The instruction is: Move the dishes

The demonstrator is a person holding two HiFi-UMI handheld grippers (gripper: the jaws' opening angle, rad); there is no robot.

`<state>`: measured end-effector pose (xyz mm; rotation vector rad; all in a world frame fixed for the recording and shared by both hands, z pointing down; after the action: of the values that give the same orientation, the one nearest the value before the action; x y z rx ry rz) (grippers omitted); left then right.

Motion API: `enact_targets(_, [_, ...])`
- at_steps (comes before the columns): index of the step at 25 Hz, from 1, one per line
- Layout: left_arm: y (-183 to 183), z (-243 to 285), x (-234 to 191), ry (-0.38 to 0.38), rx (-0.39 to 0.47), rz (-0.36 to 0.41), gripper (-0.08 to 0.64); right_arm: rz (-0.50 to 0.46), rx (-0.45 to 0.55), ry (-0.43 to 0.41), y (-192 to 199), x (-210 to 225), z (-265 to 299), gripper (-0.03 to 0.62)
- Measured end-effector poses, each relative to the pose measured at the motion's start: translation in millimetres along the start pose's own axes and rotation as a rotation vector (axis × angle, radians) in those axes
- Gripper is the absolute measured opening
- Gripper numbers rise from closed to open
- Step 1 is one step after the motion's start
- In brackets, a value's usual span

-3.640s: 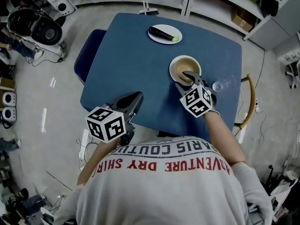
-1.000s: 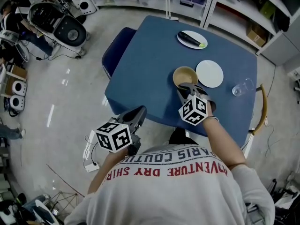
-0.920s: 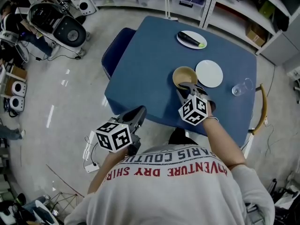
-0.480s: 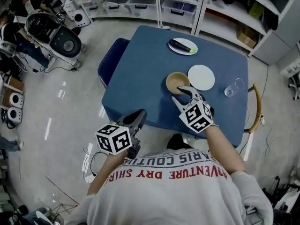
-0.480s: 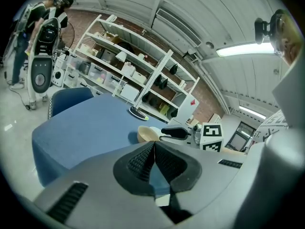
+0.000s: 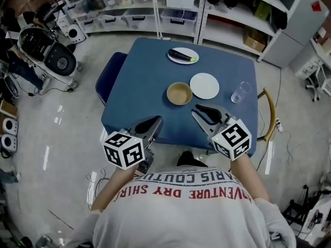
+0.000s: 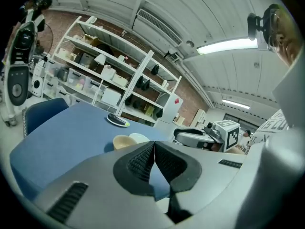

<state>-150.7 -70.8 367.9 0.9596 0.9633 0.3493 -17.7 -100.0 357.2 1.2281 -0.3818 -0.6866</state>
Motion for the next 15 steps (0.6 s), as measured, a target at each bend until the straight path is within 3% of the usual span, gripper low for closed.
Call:
enact_targets(7, [-11,20,38,0.106,-0.016,0.074,0.028,0.12,0.088,0.008,1,-3,-45,0.032])
enact_targets(15, [0,42,56,0.183,-0.057,0.085,0.028,0.213,0.109,-0.023,8,-9,-67,0.023])
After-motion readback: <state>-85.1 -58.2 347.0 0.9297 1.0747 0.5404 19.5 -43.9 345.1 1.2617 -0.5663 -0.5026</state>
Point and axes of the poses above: the fingertips, and each gripper's own axes: z forward along the fingers, x to its right, y out of its underside, the point moved 2 cm from there along -z, backward along the fingers, and after that the axes turned 12 degrees about y, right-handed, at the moved point
